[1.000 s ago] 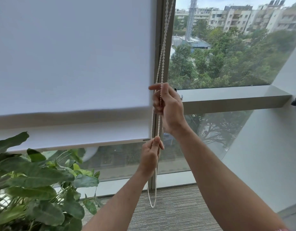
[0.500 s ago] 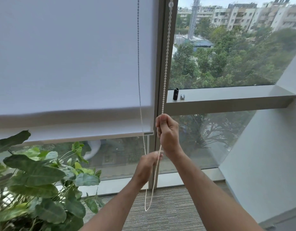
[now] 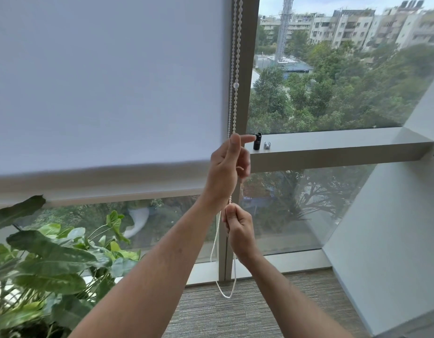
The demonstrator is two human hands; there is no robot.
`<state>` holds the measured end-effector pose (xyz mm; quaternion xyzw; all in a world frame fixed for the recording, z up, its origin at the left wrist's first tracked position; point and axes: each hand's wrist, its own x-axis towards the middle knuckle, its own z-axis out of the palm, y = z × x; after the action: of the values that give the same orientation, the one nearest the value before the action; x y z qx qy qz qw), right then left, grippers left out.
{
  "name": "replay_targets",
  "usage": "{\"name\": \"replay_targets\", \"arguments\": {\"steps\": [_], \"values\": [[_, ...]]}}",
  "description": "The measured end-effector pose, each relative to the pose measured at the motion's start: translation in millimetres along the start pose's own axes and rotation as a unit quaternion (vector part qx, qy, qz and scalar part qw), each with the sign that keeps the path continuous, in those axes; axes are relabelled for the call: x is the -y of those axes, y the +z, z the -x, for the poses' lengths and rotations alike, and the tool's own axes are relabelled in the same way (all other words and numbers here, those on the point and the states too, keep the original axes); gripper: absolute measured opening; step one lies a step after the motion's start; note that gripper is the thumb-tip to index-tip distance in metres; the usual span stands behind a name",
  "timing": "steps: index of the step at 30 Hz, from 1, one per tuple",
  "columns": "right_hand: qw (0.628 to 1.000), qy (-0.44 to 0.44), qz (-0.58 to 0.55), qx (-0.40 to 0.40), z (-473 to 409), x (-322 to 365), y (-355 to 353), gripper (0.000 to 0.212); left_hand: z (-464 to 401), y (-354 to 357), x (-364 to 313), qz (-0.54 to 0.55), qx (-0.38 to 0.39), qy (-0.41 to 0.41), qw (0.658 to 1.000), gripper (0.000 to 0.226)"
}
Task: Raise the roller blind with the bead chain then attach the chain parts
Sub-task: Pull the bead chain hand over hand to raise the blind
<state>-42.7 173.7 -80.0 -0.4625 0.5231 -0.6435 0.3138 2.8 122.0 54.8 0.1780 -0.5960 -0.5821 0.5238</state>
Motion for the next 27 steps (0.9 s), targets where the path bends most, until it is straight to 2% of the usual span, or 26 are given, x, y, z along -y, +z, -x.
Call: {"name": "replay_targets", "arguments": {"steps": [5,10,15,18,21,23,27], "values": [[1.0,0.028,0.008,0.005,11,-12,-5,0.037,8,4,19,-0.008,-0.033,-0.005,0.999,0.044],[0.995,0.082,0.031,0.043,29,-30,-12,0.039,31,-7,47,0.012,-0.05,-0.015,0.999,0.044],[0.987,0.137,-0.022,0.079,25,-33,-26,0.041,44,-15,62,-0.008,-0.06,-0.029,0.998,0.045],[0.989,0.128,-0.027,0.07,9,-30,-33,0.038,57,-10,71,-0.015,-0.06,-0.037,0.997,0.044],[0.994,0.108,-0.028,0.015,-14,-14,-39,0.05,69,-11,84,-0.01,-0.06,-0.063,0.996,0.042],[0.997,0.079,-0.021,-0.009,-28,9,-40,0.051,75,-15,91,-0.014,-0.062,-0.087,0.994,0.042],[0.996,0.0,-0.094,0.014,-47,68,-29,0.047,81,-20,95,-0.029,-0.068,-0.107,0.992,0.042]]}}
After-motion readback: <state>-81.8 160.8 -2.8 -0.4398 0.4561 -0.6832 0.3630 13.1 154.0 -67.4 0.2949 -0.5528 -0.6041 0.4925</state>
